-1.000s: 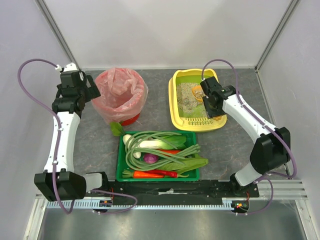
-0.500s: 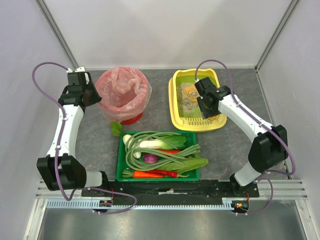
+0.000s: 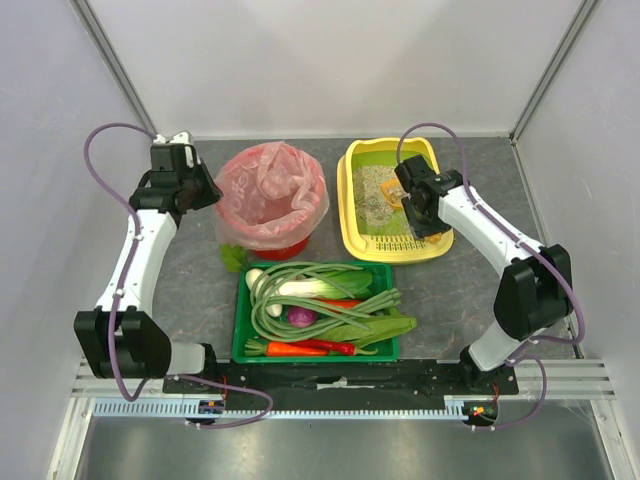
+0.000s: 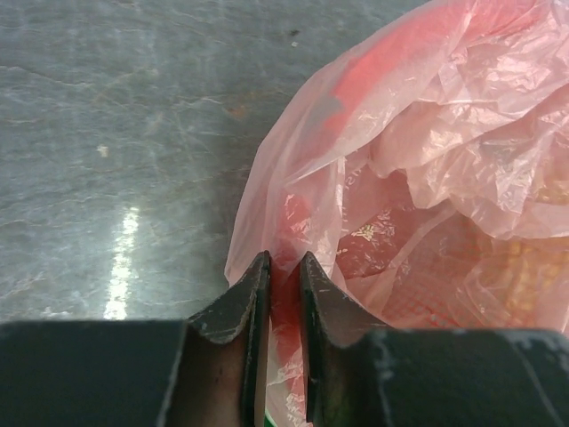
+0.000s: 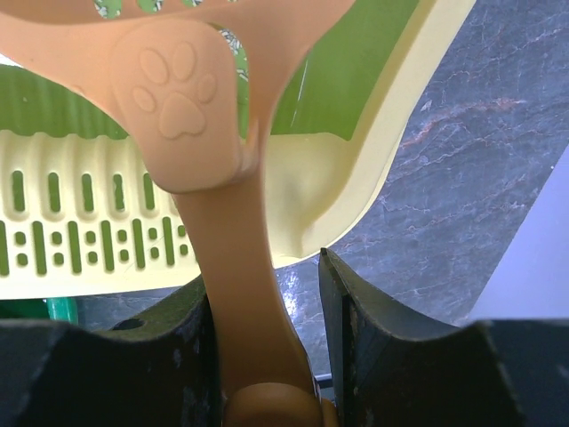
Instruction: Clean the litter box
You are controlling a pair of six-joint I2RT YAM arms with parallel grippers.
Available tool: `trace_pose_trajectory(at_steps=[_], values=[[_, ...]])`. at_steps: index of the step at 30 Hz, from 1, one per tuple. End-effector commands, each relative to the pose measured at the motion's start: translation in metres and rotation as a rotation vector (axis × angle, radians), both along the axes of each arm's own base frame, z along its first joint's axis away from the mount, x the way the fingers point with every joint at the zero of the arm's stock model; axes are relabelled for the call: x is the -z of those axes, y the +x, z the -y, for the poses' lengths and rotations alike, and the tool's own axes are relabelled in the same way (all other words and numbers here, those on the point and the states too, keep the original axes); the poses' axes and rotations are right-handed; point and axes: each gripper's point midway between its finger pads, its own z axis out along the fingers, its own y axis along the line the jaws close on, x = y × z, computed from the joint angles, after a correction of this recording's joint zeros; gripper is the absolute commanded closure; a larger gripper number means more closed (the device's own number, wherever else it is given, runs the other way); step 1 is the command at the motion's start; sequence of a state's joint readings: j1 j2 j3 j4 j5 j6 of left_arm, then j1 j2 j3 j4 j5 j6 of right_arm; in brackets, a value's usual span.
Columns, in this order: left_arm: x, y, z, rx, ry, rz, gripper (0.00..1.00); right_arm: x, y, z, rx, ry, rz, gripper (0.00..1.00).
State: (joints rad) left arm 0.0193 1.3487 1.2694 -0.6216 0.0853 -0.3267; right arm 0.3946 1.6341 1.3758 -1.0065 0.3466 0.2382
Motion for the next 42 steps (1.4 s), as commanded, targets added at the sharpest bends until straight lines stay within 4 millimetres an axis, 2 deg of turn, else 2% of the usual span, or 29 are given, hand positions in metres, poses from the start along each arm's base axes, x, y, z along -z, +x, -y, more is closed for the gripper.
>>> trace_pose_trajectory(at_steps=[1,3,5,7,8,10,12,14,17,18,19,20,22,23,25,26,28,29,32,35,37,40,42], values=[[-0.005,0.005,0.034,0.060,-0.070,0.004,0.86,-0.014,0.007,0.004,0.006,-0.027,0.043,1.00],[-0.004,0.007,0.044,0.072,-0.085,-0.004,0.86,-0.011,0.006,0.006,0.030,0.008,0.028,1.00],[-0.007,0.010,0.051,0.084,-0.090,0.000,0.87,-0.015,0.005,-0.009,-0.026,0.018,0.038,1.00],[-0.010,0.012,0.056,0.089,-0.090,0.010,0.87,-0.020,0.005,-0.004,-0.002,-0.008,0.069,1.00],[-0.011,0.013,0.058,0.094,-0.092,0.016,0.87,-0.019,0.006,0.004,0.032,-0.005,0.071,1.00],[-0.012,0.016,0.066,0.114,-0.094,0.022,0.87,-0.015,0.005,0.008,0.066,0.027,0.059,1.00],[-0.009,0.018,0.073,0.134,-0.098,0.014,0.87,-0.018,0.005,-0.007,0.009,0.053,0.052,1.00],[-0.010,0.018,0.080,0.145,-0.103,0.012,0.86,-0.023,0.004,-0.011,-0.021,0.002,0.075,1.00],[-0.011,0.019,0.083,0.147,-0.102,0.013,0.86,-0.014,0.003,0.013,0.088,0.012,0.055,1.00],[-0.011,0.019,0.082,0.147,-0.098,0.015,0.84,-0.011,0.003,0.014,0.103,0.036,0.041,1.00],[-0.013,0.019,0.081,0.153,-0.086,0.024,0.83,-0.012,0.004,0.010,0.094,0.056,0.037,1.00],[-0.013,0.017,0.081,0.156,-0.080,0.019,0.82,-0.016,0.003,-0.007,0.024,0.068,0.039,1.00],[-0.017,0.017,0.077,0.157,-0.055,0.026,0.75,-0.024,0.003,-0.017,-0.031,0.014,0.069,1.00],[-0.016,0.015,0.076,0.158,-0.048,0.021,0.71,-0.026,0.004,-0.013,-0.016,-0.016,0.081,1.00],[-0.017,0.015,0.076,0.162,-0.046,0.025,0.65,-0.014,0.001,0.001,0.026,-0.040,0.048,1.00],[-0.018,0.015,0.077,0.166,-0.051,0.028,0.57,-0.012,0.000,0.004,0.037,-0.024,0.030,1.00],[-0.020,0.015,0.078,0.166,-0.059,0.030,0.50,-0.015,-0.001,-0.009,-0.006,-0.020,0.029,1.00],[-0.022,0.015,0.079,0.167,-0.060,0.035,0.42,-0.018,-0.001,-0.009,-0.001,-0.028,0.042,1.00],[-0.027,0.016,0.077,0.168,-0.052,0.050,0.26,-0.025,0.001,-0.002,0.035,-0.053,0.075,1.00],[-0.032,0.016,0.076,0.173,-0.039,0.066,0.20,-0.036,0.005,-0.003,0.052,-0.040,0.115,1.00],[-0.035,0.015,0.076,0.175,-0.035,0.075,0.19,-0.046,0.008,-0.006,0.053,-0.018,0.140,1.00],[-0.046,0.015,0.070,0.154,-0.017,0.112,0.18,-0.077,0.016,-0.010,0.051,0.007,0.231,1.00],[-0.057,0.014,0.066,0.136,-0.009,0.151,0.17,-0.090,0.017,-0.009,0.051,-0.009,0.263,1.00]])
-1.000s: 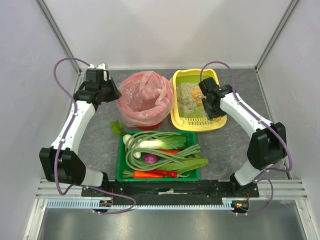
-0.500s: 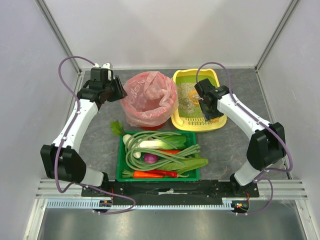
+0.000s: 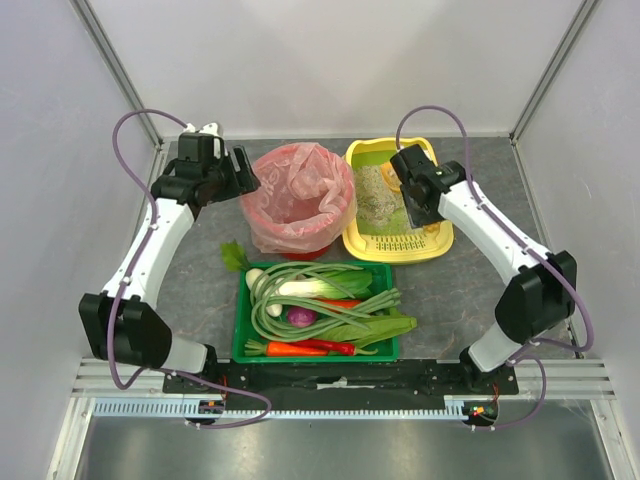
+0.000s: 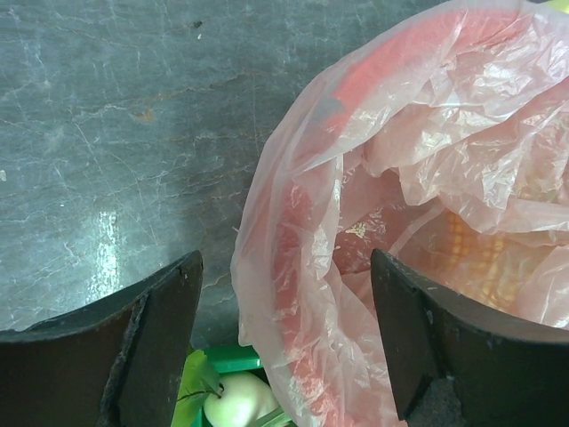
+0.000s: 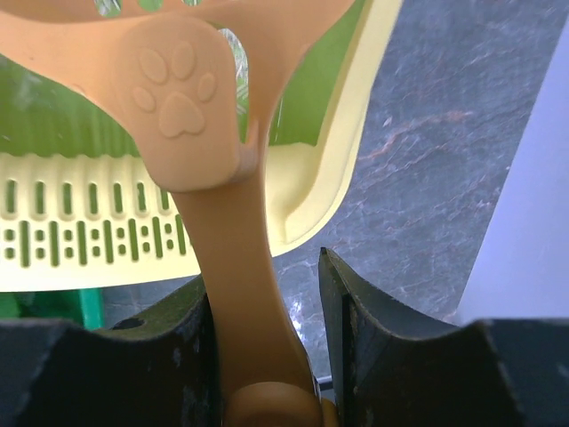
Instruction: Clean the litter box
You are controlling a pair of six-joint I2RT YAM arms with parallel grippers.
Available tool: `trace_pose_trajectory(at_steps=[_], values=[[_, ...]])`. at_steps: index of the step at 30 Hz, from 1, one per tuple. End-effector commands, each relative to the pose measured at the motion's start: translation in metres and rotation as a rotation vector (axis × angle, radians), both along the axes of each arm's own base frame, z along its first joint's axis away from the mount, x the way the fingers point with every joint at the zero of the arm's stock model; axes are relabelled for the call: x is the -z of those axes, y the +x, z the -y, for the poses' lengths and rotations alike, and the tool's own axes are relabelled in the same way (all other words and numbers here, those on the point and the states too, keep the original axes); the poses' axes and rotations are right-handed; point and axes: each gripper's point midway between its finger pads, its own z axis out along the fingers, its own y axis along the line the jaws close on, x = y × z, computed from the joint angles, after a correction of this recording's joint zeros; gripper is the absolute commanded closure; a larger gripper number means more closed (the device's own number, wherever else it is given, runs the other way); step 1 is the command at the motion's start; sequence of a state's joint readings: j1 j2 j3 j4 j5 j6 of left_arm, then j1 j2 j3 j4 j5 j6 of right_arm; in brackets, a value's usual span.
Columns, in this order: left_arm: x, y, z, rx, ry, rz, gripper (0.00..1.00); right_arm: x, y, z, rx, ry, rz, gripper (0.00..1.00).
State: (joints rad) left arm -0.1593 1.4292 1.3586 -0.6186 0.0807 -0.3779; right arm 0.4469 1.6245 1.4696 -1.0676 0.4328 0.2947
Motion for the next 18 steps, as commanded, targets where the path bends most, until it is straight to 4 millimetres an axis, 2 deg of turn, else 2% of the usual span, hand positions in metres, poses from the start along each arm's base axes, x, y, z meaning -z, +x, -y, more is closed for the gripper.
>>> trace_pose_trajectory(at_steps=[1,5,10,14,18], values=[[-0.051,0.002,-0.009,-0.026,0.028,0.162,0.17,-0.070,0.015,-0.002,0.020,0.030,0.211,1.00],[-0.068,0.003,-0.013,-0.041,0.041,0.217,0.16,-0.101,0.023,-0.017,-0.045,0.038,0.285,1.00],[-0.077,0.003,-0.014,-0.035,0.046,0.243,0.15,-0.137,0.029,-0.059,-0.201,0.053,0.355,1.00],[-0.073,0.001,-0.013,-0.037,0.041,0.236,0.15,-0.142,0.025,-0.095,-0.345,0.026,0.346,1.00],[-0.072,-0.001,-0.014,-0.042,0.035,0.239,0.15,-0.137,0.024,-0.117,-0.436,-0.055,0.321,1.00]])
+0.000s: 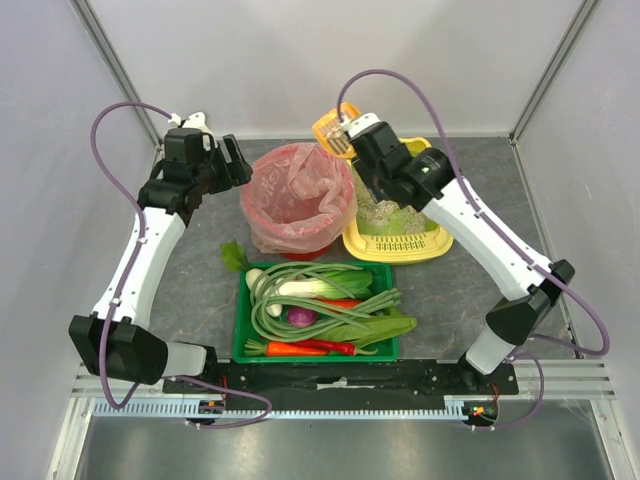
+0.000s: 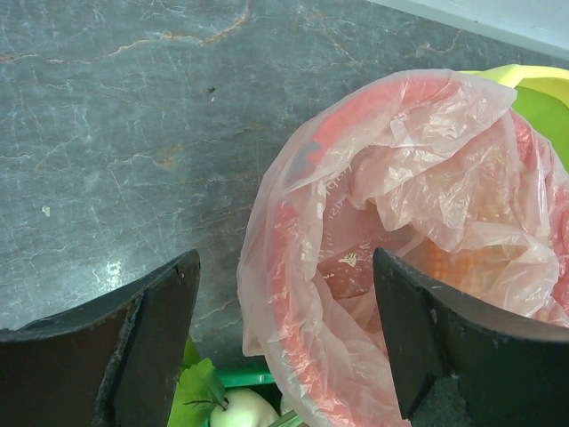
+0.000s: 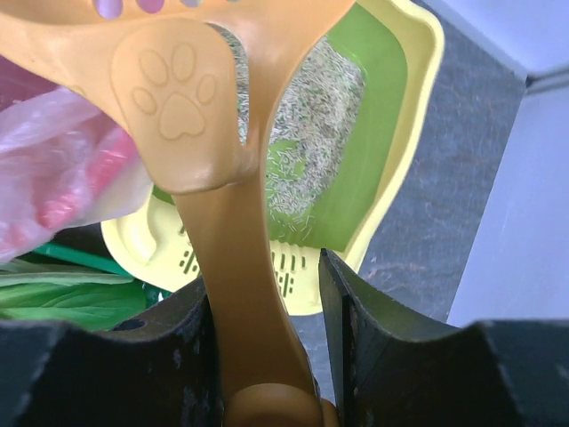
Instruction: Clean the litter box
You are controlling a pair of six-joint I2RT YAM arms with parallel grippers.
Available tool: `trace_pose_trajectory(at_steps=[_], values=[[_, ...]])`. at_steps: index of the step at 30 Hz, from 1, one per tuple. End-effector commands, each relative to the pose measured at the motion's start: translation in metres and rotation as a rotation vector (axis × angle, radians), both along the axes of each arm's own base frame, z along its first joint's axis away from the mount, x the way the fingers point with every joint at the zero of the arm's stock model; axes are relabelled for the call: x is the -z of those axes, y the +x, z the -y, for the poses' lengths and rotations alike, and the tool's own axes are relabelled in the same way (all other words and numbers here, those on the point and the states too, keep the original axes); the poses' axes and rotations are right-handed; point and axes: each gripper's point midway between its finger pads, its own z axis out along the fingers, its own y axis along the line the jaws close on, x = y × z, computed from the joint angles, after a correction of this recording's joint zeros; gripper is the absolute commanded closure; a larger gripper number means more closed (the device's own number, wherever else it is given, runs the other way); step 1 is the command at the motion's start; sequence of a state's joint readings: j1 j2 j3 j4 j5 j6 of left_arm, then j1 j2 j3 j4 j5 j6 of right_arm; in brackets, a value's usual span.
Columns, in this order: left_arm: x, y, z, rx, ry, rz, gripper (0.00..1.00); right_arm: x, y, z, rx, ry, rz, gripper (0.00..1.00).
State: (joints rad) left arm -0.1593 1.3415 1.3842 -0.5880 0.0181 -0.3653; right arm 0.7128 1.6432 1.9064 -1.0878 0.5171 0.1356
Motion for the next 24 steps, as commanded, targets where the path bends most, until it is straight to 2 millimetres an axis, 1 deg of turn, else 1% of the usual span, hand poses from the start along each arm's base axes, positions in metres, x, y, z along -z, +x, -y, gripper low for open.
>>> trace_pose_trajectory(at_steps=[1,3,5,6,7,8,10,11,12,14,15,16,18,21,24], values=[[-0.023,0.000,-0.002,0.004,0.016,0.089,0.15,0.010,0.004,-0.016,-0.082,-0.155,-0.018,1.00],[-0.025,0.000,-0.001,0.012,0.017,0.092,0.15,0.014,0.007,-0.022,-0.086,-0.216,-0.012,1.00],[-0.027,0.000,-0.002,0.017,0.028,0.101,0.15,0.014,0.008,-0.022,-0.069,-0.283,0.006,1.00],[-0.026,0.000,-0.002,0.016,0.033,0.098,0.15,0.018,0.011,-0.025,-0.064,-0.310,0.007,1.00],[-0.028,0.000,-0.002,0.016,0.032,0.103,0.15,0.018,0.010,-0.029,-0.087,-0.350,0.011,1.00],[-0.029,-0.001,-0.003,0.016,0.033,0.105,0.15,0.015,0.011,-0.027,-0.074,-0.388,0.029,1.00],[-0.029,-0.002,-0.003,0.016,0.029,0.106,0.15,0.013,0.014,-0.031,-0.072,-0.402,0.049,1.00],[-0.030,-0.002,-0.002,0.019,0.028,0.107,0.15,0.011,0.011,-0.036,-0.077,-0.418,0.063,1.00],[-0.027,-0.001,-0.002,0.018,0.026,0.102,0.15,0.008,0.012,-0.034,-0.069,-0.463,0.080,1.00],[-0.024,0.000,0.000,0.020,0.021,0.096,0.15,0.007,0.006,-0.042,-0.090,-0.505,0.103,1.00],[-0.022,0.001,0.000,0.022,0.018,0.093,0.15,0.009,0.004,-0.039,-0.093,-0.559,0.110,1.00],[-0.022,0.001,0.001,0.023,0.016,0.093,0.15,0.009,0.000,-0.046,-0.107,-0.574,0.128,1.00],[-0.022,0.002,0.002,0.026,0.014,0.094,0.15,0.007,-0.003,-0.045,-0.107,-0.642,0.156,1.00],[-0.019,0.002,0.002,0.026,0.015,0.088,0.15,0.008,-0.008,-0.048,-0.117,-0.685,0.176,1.00],[-0.018,0.000,0.002,0.029,0.010,0.087,0.16,0.005,-0.008,-0.045,-0.093,-0.718,0.198,1.00]])
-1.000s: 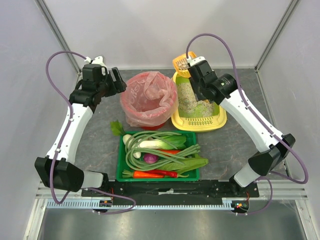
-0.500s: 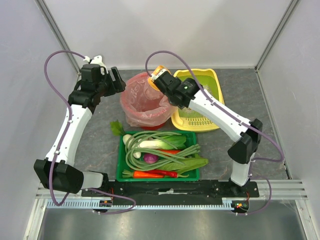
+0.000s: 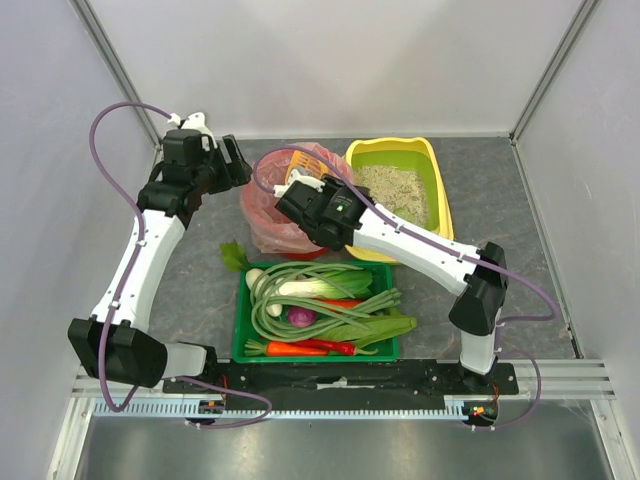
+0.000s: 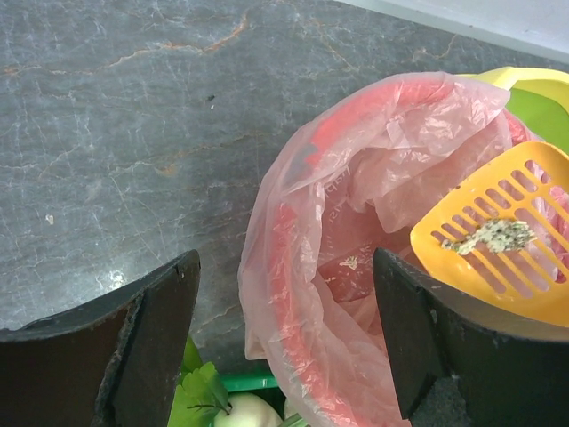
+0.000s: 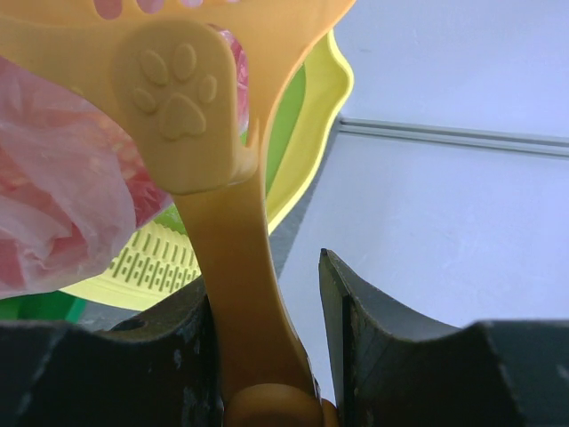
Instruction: Clean the litter box
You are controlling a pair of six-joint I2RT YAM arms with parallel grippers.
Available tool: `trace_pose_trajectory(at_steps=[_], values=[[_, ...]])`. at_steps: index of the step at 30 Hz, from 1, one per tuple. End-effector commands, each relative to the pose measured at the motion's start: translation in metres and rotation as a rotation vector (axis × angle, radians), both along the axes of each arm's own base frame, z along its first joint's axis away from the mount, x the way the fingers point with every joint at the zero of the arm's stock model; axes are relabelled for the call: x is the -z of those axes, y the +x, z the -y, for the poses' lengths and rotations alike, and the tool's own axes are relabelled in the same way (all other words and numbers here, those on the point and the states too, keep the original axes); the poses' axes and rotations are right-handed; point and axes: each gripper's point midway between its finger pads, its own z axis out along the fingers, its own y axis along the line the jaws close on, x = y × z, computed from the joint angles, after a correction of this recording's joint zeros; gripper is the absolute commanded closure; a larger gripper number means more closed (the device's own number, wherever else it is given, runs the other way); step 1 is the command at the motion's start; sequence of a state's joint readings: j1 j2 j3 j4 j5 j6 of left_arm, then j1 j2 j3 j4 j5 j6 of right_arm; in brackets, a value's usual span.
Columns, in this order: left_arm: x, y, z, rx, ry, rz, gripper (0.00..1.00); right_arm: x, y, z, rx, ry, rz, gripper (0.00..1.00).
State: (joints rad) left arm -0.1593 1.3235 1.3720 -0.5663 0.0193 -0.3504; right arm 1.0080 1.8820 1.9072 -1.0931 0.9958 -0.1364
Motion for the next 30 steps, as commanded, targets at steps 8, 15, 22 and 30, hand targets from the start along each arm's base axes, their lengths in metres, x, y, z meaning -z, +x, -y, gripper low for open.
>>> trace_pose_trajectory(at_steps=[8,15,22,30], values=[[-0.014,-0.005,0.000,0.016,0.005,0.066,0.16,-0.051,-0.008,0.004,-0.003,-0.152,0.231,1.00],[-0.010,-0.013,-0.001,0.013,0.007,0.060,0.16,-0.055,-0.018,0.009,-0.028,-0.218,0.269,1.00],[-0.009,-0.018,-0.002,0.016,0.010,0.067,0.16,-0.062,-0.018,0.007,-0.041,-0.312,0.315,1.00],[-0.011,-0.025,-0.007,0.015,0.041,0.094,0.15,-0.070,-0.012,-0.005,-0.130,-0.423,0.297,1.00]])
